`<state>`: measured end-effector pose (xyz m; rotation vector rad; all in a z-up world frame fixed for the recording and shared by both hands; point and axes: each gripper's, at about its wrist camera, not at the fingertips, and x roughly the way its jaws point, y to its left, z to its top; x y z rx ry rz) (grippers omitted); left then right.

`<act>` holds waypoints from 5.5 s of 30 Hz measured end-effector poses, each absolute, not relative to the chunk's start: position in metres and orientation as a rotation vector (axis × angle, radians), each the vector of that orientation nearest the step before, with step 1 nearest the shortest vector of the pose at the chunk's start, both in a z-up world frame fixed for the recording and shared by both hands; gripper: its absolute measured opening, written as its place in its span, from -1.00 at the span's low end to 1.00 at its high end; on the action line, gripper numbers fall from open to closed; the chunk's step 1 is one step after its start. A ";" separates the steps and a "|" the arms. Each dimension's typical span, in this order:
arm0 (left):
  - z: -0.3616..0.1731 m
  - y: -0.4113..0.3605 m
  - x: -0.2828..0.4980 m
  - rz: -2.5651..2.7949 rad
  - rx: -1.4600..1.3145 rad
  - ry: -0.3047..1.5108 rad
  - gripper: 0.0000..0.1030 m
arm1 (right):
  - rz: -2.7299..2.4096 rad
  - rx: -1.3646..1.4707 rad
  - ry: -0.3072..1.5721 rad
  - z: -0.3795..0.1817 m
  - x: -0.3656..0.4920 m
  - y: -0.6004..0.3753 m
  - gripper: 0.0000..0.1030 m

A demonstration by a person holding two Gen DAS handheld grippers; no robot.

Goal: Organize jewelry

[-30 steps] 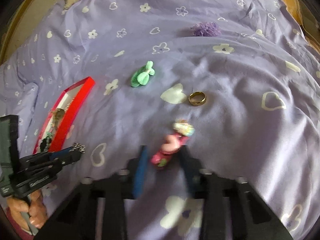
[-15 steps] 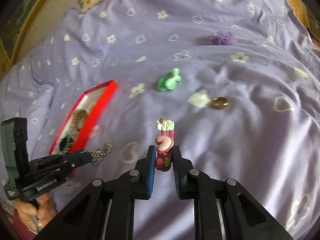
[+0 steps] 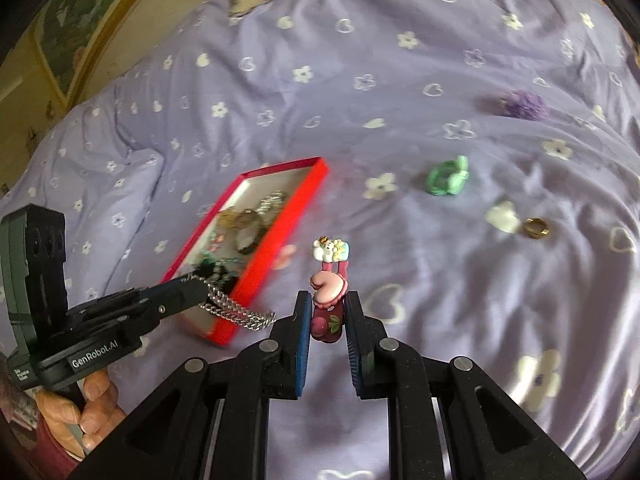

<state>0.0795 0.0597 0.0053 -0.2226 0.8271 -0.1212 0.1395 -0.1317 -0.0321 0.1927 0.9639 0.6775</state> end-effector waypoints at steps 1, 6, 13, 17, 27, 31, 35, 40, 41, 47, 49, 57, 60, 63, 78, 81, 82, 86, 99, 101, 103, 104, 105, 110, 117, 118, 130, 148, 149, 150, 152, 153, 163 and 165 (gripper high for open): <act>0.009 0.063 0.078 -0.120 -0.228 0.820 -0.79 | 0.688 0.191 0.962 -0.030 0.138 -0.127 -0.68; 0.025 0.077 0.069 -0.101 -0.243 0.777 -0.79 | 0.737 0.185 0.958 -0.023 0.134 -0.106 -0.68; 0.029 0.104 0.063 -0.045 -0.266 0.759 -0.79 | 0.805 0.170 0.960 -0.018 0.131 -0.073 -0.68; 0.025 0.124 0.061 -0.002 -0.287 0.760 -0.79 | 0.834 0.160 0.969 -0.020 0.131 -0.054 -0.68; 0.011 0.166 0.065 0.075 -0.323 0.769 -0.79 | 0.878 0.145 1.010 -0.035 0.139 -0.012 -0.68; 0.001 0.176 0.070 0.094 -0.330 0.785 -0.79 | 0.886 0.131 1.030 -0.042 0.143 0.004 -0.68; -0.008 0.186 0.072 0.108 -0.343 0.796 -0.79 | 0.896 0.118 1.044 -0.047 0.148 0.018 -0.68; -0.021 0.196 0.077 0.125 -0.355 0.816 -0.79 | 0.897 0.091 1.069 -0.059 0.152 0.035 -0.68; -0.024 0.198 0.077 0.128 -0.356 0.819 -0.79 | 0.897 0.087 1.076 -0.061 0.153 0.038 -0.68; -0.042 0.208 0.082 0.156 -0.356 0.853 -0.79 | 0.897 0.038 1.104 -0.075 0.154 0.053 -0.68; -0.048 0.210 0.083 0.162 -0.352 0.865 -0.79 | 0.895 0.022 1.112 -0.080 0.154 0.056 -0.68; -0.070 0.216 0.085 0.182 -0.348 0.911 -0.78 | 0.891 -0.007 1.130 -0.090 0.154 0.063 -0.68; -0.074 0.218 0.085 0.189 -0.347 0.913 -0.78 | 0.891 -0.004 1.132 -0.091 0.154 0.063 -0.67; -0.073 0.218 0.085 0.189 -0.345 0.913 -0.78 | 0.891 -0.005 1.130 -0.091 0.154 0.062 -0.66; -0.071 0.216 0.085 0.201 -0.321 0.931 -0.75 | 0.902 0.009 1.125 -0.090 0.153 0.062 -0.58; -0.071 0.214 0.085 0.205 -0.307 0.934 -0.70 | 0.903 0.008 1.121 -0.089 0.152 0.061 -0.57; -0.071 0.214 0.085 0.203 -0.307 0.933 -0.68 | 0.905 0.008 1.119 -0.088 0.152 0.061 -0.54; -0.070 0.213 0.084 0.206 -0.304 0.933 -0.61 | 0.910 0.008 1.113 -0.086 0.152 0.061 -0.48; -0.065 0.211 0.078 0.206 -0.307 0.922 -0.28 | 0.911 0.011 1.088 -0.081 0.149 0.056 -0.27; -0.063 0.210 0.076 0.206 -0.312 0.919 -0.27 | 0.908 0.014 1.078 -0.078 0.148 0.053 -0.19; -0.061 0.209 0.073 0.206 -0.317 0.916 -0.26 | 0.902 0.019 1.067 -0.076 0.148 0.049 -0.19; -0.059 0.209 0.072 0.210 -0.319 0.913 -0.23 | 0.898 0.021 1.061 -0.075 0.148 0.047 -0.18; -0.057 0.209 0.070 0.215 -0.321 0.907 -0.16 | 0.895 0.028 1.053 -0.073 0.148 0.044 -0.17; -0.046 0.206 0.058 0.239 -0.327 0.865 0.30 | 0.886 0.057 1.018 -0.065 0.145 0.032 0.19; -0.039 0.205 0.038 0.248 -0.376 0.840 0.57 | 0.870 0.095 0.985 -0.059 0.137 0.012 0.37; -0.038 0.204 0.035 0.252 -0.380 0.840 0.59 | 0.869 0.103 0.979 -0.057 0.135 0.008 0.45; -0.029 0.188 -0.001 0.288 -0.403 0.799 0.80 | 0.849 0.181 0.873 -0.038 0.110 -0.024 0.74; 0.006 0.149 -0.045 0.366 -0.204 0.718 0.91 | 0.842 0.134 0.810 -0.009 0.070 -0.059 0.80; 0.015 0.146 -0.047 0.374 -0.179 0.700 0.96 | 0.839 0.121 0.793 -0.001 0.068 -0.060 0.80; 0.019 0.144 -0.049 0.384 -0.161 0.686 1.00 | 0.833 0.106 0.763 0.011 0.065 -0.063 0.81; 0.028 0.138 -0.053 0.411 -0.120 0.648 1.00 | 0.819 0.090 0.702 0.026 0.060 -0.068 1.00; 0.029 0.136 -0.055 0.419 -0.110 0.631 1.00 | 0.804 0.082 0.658 0.031 0.055 -0.071 1.00; -0.024 0.129 -0.043 0.454 -0.092 0.691 1.00 | 0.760 0.029 0.750 -0.040 0.050 -0.057 1.00; -0.032 0.127 -0.044 0.465 -0.093 0.696 1.00 | 0.759 0.026 0.773 -0.051 0.050 -0.056 1.00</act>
